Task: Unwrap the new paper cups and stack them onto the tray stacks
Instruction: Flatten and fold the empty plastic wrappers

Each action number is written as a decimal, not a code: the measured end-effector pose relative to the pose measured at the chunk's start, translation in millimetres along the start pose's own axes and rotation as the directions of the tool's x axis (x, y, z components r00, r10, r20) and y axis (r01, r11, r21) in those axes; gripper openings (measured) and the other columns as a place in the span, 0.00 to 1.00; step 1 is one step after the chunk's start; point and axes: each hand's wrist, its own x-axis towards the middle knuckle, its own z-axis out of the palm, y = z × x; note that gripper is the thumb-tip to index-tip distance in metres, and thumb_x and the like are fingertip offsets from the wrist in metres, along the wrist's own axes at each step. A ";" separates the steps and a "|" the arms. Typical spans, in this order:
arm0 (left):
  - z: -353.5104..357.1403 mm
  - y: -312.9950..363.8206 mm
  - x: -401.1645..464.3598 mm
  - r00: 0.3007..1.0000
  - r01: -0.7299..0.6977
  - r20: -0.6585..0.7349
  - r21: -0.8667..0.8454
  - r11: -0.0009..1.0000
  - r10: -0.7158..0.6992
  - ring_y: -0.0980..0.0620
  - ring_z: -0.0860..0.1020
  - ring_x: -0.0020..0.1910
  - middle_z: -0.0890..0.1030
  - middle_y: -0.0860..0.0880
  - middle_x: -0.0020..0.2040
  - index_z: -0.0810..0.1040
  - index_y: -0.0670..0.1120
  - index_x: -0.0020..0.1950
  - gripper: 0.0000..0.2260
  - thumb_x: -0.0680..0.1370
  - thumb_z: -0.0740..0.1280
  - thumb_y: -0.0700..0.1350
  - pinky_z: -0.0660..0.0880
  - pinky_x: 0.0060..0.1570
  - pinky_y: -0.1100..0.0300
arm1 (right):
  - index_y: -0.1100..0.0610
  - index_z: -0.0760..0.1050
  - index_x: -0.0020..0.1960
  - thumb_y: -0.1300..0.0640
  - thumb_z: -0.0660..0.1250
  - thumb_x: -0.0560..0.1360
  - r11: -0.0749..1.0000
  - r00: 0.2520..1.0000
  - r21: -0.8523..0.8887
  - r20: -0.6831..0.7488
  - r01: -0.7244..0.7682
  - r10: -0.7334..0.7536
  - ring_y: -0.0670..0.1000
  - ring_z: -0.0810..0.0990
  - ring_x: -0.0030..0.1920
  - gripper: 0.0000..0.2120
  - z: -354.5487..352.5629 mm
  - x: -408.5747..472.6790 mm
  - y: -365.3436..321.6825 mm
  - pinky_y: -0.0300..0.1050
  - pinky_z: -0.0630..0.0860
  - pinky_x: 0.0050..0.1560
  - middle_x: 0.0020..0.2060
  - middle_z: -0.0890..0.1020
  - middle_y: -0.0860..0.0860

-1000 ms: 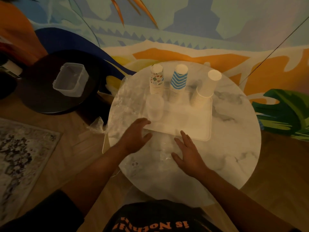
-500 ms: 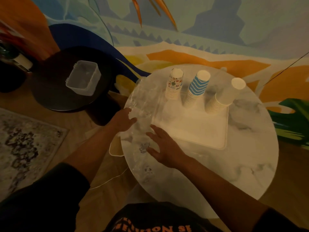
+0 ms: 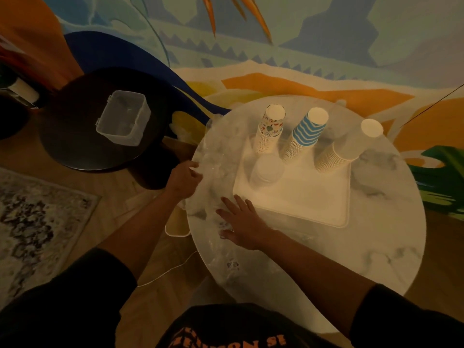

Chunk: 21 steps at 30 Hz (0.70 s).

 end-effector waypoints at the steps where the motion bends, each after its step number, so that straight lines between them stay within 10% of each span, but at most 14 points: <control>1: -4.5 -1.1 0.1 1.000 -0.002 -0.013 -0.017 1.000 0.001 0.45 0.81 0.52 0.82 0.44 0.52 0.76 0.42 0.67 0.18 0.79 0.72 0.43 0.78 0.56 0.52 | 0.48 0.57 0.81 0.40 0.64 0.79 1.000 1.000 -0.008 -0.011 0.001 -0.001 0.63 0.44 0.81 0.34 1.7 -0.7 1.4 0.66 0.45 0.78 0.83 0.48 0.52; 21: -35.8 6.4 -37.8 0.982 -0.031 -0.188 -0.209 0.977 -0.009 0.52 0.82 0.49 0.83 0.48 0.54 0.77 0.45 0.67 0.16 0.80 0.71 0.43 0.80 0.54 0.55 | 0.47 0.56 0.81 0.42 0.62 0.81 0.994 0.999 0.107 -0.025 -0.035 0.038 0.58 0.42 0.82 0.32 -10.5 -23.1 3.1 0.61 0.45 0.80 0.82 0.45 0.51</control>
